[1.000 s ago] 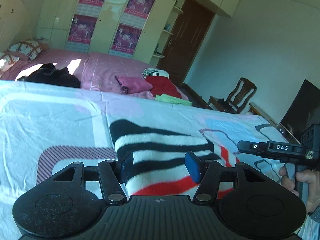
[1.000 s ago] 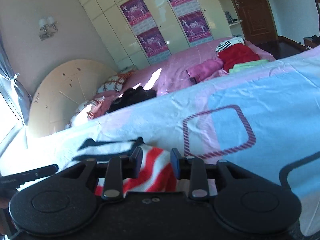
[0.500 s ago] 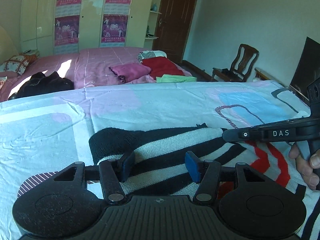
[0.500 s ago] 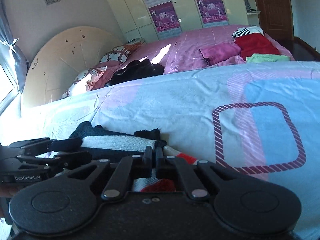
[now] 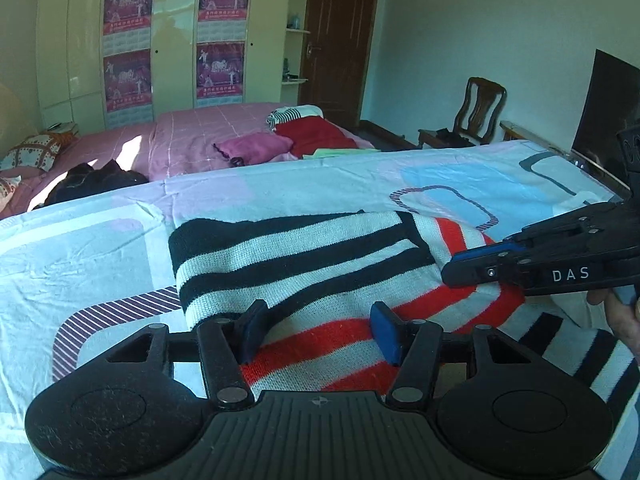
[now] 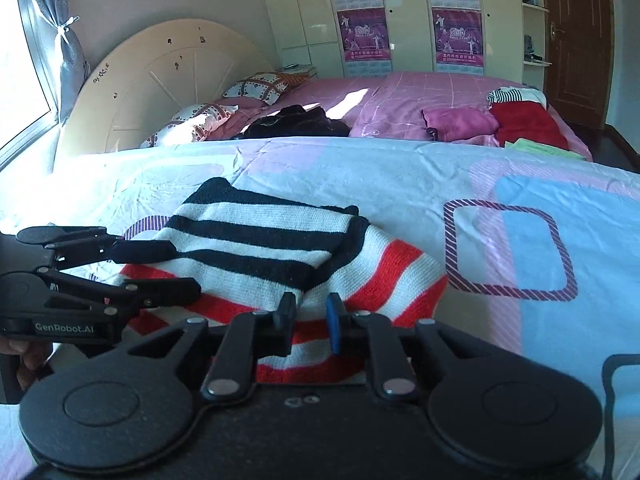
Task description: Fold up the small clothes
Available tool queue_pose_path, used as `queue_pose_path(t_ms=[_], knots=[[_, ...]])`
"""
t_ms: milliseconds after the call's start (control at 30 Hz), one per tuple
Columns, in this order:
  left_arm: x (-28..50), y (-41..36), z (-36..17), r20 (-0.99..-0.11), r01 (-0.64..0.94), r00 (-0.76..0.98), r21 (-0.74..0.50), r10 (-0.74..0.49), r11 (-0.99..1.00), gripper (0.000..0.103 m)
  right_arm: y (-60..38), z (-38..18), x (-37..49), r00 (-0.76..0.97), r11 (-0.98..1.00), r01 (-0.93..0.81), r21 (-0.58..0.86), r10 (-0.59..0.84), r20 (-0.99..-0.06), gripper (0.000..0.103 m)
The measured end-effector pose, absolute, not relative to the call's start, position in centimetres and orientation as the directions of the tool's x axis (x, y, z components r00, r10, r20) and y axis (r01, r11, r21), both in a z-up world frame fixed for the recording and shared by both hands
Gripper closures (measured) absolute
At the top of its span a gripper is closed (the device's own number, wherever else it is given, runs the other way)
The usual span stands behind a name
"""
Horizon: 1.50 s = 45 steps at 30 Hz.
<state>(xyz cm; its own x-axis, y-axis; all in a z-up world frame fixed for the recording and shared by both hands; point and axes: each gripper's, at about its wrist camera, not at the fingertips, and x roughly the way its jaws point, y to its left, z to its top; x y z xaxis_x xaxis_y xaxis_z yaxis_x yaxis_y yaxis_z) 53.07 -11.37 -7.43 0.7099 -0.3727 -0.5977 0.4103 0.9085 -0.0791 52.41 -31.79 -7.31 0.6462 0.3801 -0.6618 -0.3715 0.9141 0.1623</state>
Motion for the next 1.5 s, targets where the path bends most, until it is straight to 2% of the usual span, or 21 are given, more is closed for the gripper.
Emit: queue_pose_path(t_ms=[67,133,200,267,467,533,600,667,867,933,1067,1133,1167,1300,1433,1500], knots=[[51.3,-10.9,-6.4,-0.576,0.428,0.713,-0.094,-0.399,0.899,0.047,-31.8,-6.1,50.4,0.662,0.897,-0.418,0.142,0.408,-0.629,0.083],[49.8,-10.9,-6.3,-0.583,0.447,0.693,-0.115,-0.424,0.887,0.047,-31.7,-5.9,49.0,0.644,0.889,-0.433,0.152,0.423,-0.637,0.083],[48.3,-11.3,-6.9,-0.593,0.443,0.704,-0.065,-0.392,0.894,0.047,-31.5,-6.5,48.2,0.627,0.889,-0.432,0.15,0.416,-0.659,0.084],[47.2,-11.2,-7.2,-0.586,0.423,0.712,-0.081,-0.386,0.903,0.047,-31.6,-7.7,47.3,0.618,0.897,-0.422,0.13,0.389,-0.683,0.085],[44.2,-10.4,-6.8,-0.596,0.408,0.721,-0.046,-0.353,0.912,0.047,-32.8,-7.1,44.2,0.667,0.91,-0.399,0.114,0.373,-0.645,0.085],[42.5,-9.8,-6.4,-0.587,0.398,0.732,-0.044,-0.346,0.916,0.047,-33.0,-6.1,42.5,0.683,0.899,-0.42,0.127,0.405,-0.608,0.078],[41.5,-9.4,-7.1,-0.613,0.361,0.735,-0.009,-0.29,0.933,0.047,-32.8,-6.4,41.6,0.671,0.893,-0.435,0.113,0.405,-0.621,0.079],[40.6,-8.3,-8.3,-0.625,0.329,0.722,-0.069,-0.298,0.942,0.046,-32.4,-7.9,41.0,0.687,0.901,-0.434,0.019,0.344,-0.64,0.081],[39.3,-6.0,-9.7,-0.631,0.272,0.709,-0.169,-0.316,0.947,0.043,-33.7,-7.8,40.0,0.698,0.906,-0.422,0.015,0.336,-0.633,0.081],[39.2,-5.6,-10.0,-0.636,0.259,0.703,-0.188,-0.318,0.947,0.042,-34.0,-8.4,39.9,0.694,0.912,-0.41,-0.003,0.309,-0.651,0.062],[38.5,-5.3,-10.3,-0.646,0.257,0.697,-0.181,-0.312,0.949,0.041,-36.1,-9.5,39.4,0.663,0.922,-0.36,0.142,0.36,-0.657,0.062],[38.1,-5.0,-10.5,-0.653,0.255,0.696,-0.163,-0.298,0.953,0.036,-36.7,-9.7,39.3,0.656,0.92,-0.344,0.187,0.378,-0.653,0.062],[37.9,-5.0,-10.6,-0.663,0.251,0.694,-0.142,-0.28,0.958,0.03,-37.0,-9.9,39.3,0.651,0.918,-0.333,0.215,0.388,-0.652,0.062],[37.2,-5.1,-10.4,-0.702,0.249,0.684,-0.033,-0.2,0.968,0.029,-38.4,-10.1,39.7,0.626,0.899,-0.274,0.342,0.437,-0.646,0.06],[36.9,-3.9,-8.3,-0.647,0.199,0.724,-0.134,-0.238,0.971,0.029,-40.7,-8.1,39.4,0.668,0.83,-0.225,0.51,0.512,-0.54,0.057],[37.5,-3.7,-7.7,-0.62,0.164,0.74,-0.21,-0.261,0.964,0.029,-40.6,-8.2,40.2,0.652,0.808,-0.224,0.545,0.54,-0.532,0.059]])
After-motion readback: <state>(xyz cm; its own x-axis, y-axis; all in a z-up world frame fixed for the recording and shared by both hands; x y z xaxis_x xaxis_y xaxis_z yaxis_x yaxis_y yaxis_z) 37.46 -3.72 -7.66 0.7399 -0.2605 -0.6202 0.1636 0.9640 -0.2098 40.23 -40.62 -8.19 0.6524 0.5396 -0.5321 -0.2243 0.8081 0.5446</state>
